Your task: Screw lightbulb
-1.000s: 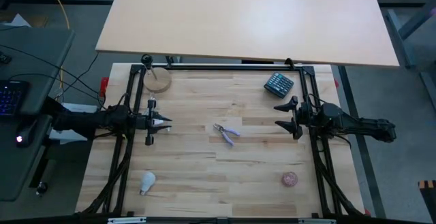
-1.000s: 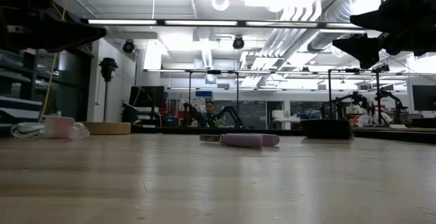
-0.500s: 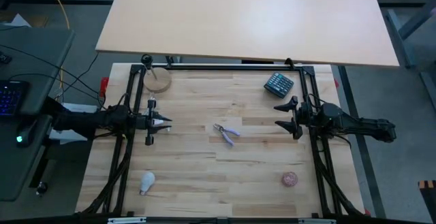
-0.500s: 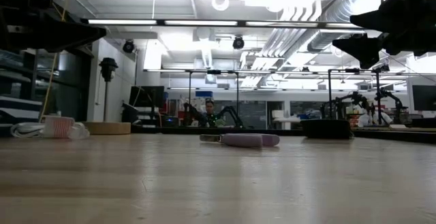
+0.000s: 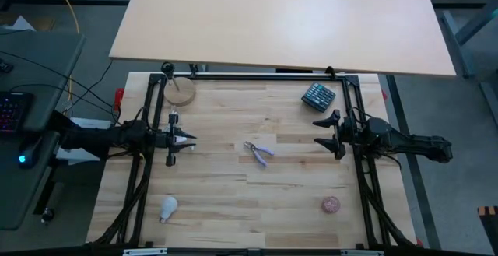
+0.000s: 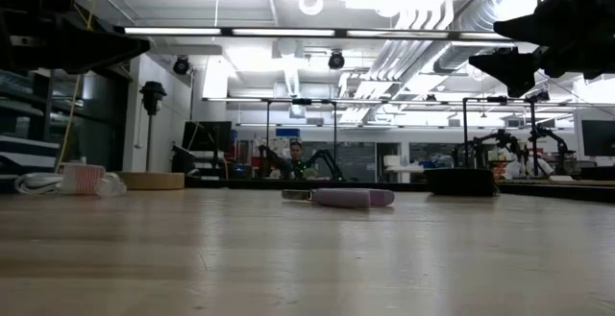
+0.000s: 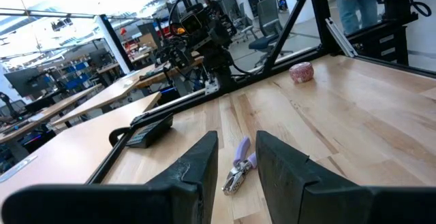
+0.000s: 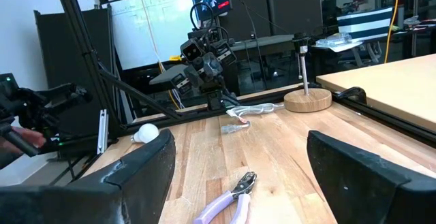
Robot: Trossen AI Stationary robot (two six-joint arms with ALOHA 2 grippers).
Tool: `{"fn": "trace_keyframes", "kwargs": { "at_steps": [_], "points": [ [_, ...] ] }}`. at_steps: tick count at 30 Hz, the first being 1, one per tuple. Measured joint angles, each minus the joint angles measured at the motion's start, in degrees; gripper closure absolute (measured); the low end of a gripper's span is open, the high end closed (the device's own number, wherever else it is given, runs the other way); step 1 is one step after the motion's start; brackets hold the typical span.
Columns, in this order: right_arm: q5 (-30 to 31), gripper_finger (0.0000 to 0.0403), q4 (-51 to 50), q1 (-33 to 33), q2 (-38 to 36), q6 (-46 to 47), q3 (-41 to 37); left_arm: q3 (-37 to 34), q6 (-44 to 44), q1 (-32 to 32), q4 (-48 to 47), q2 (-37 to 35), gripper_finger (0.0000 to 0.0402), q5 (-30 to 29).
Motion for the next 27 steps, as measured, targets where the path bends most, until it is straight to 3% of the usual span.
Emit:
{"fn": "trace_keyframes", "kwargs": {
  "at_steps": [5, 9, 14, 21, 27],
  "points": [
    [0.0, 0.0084, 0.0, 0.0, 0.0, 0.0, 0.0, 0.0, -0.9, 0.0, 0.6, 0.0, 0.0309, 0.3],
    [0.0, 0.0084, 0.0, 0.0, 0.0, 0.0, 0.0, 0.0, -20.1, -0.4, 8.5, 0.0, 0.0309, 5.9],
    [0.0, 0.0084, 0.0, 0.0, 0.0, 0.0, 0.0, 0.0, -35.8, -0.4, 17.5, 0.0, 0.0309, 6.4],
    [0.0, 0.0084, 0.0, 0.0, 0.0, 0.0, 0.0, 0.0, -36.7, -0.4, 27.5, 0.0, 0.0309, 1.2],
    [0.0, 0.0084, 0.0, 0.0, 0.0, 0.0, 0.0, 0.0, -38.2, -0.4, 29.3, 0.0, 0.0309, -8.1]
  ]
}}
